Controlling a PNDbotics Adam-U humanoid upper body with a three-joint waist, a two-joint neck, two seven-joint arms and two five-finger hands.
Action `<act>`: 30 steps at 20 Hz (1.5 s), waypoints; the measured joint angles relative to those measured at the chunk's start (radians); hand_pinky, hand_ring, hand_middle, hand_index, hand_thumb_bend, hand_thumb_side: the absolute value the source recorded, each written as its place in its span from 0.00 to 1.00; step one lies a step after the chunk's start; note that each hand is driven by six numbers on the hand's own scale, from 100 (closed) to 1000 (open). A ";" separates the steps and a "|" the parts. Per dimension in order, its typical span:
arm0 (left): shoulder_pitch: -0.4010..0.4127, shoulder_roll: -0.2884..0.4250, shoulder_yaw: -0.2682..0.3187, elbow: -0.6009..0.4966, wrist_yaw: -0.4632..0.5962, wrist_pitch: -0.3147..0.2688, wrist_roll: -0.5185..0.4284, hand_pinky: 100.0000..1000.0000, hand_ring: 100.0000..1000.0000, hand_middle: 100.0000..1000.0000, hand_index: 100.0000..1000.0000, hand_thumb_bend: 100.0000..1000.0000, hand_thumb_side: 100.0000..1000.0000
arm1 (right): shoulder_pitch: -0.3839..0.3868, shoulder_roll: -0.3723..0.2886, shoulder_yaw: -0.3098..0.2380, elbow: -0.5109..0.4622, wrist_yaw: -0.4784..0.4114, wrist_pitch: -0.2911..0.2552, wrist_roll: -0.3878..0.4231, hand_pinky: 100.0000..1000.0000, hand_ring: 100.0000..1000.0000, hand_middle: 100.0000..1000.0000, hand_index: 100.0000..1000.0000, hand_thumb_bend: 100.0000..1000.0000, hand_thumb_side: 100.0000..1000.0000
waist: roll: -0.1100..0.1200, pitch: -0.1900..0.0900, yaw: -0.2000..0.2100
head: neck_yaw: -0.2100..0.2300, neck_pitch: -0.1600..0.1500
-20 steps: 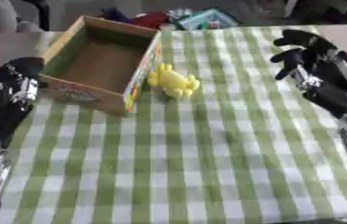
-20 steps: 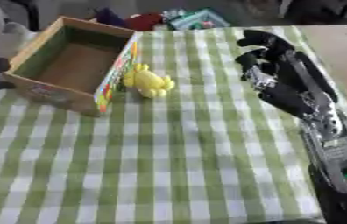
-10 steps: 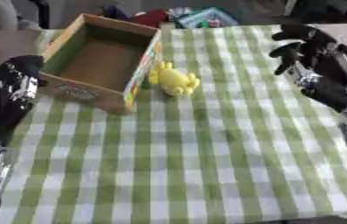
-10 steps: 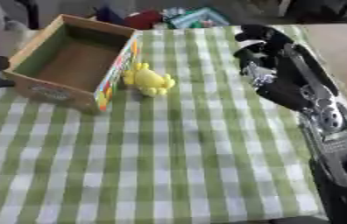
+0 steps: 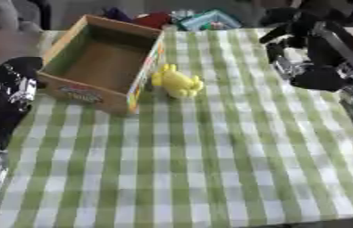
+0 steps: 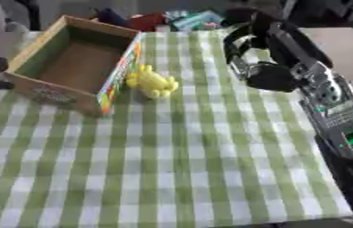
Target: Pick up objects on the table and place them in the box.
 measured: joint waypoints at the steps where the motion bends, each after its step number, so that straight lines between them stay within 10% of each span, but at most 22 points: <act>1: -0.001 0.000 0.000 0.000 0.000 0.001 -0.001 0.66 0.83 0.70 0.65 0.00 0.46 | -0.023 0.000 0.013 0.027 0.016 -0.007 0.006 0.53 0.73 0.79 0.90 0.00 0.14 | 0.000 0.000 0.003 | -0.002 0.001; 11: -0.007 0.000 -0.010 0.000 0.001 0.001 -0.010 0.66 0.83 0.70 0.65 0.00 0.46 | -0.194 0.084 0.099 0.311 0.250 -0.099 0.053 0.60 0.78 0.83 0.92 0.00 0.11 | -0.005 0.000 0.028 | -0.015 0.002; 30: -0.010 -0.009 -0.018 0.000 0.003 0.002 -0.018 0.66 0.83 0.70 0.65 0.00 0.46 | -0.274 0.239 0.101 0.604 0.519 -0.183 0.040 0.62 0.79 0.83 0.92 0.00 0.11 | 0.000 0.000 0.063 | -0.033 0.002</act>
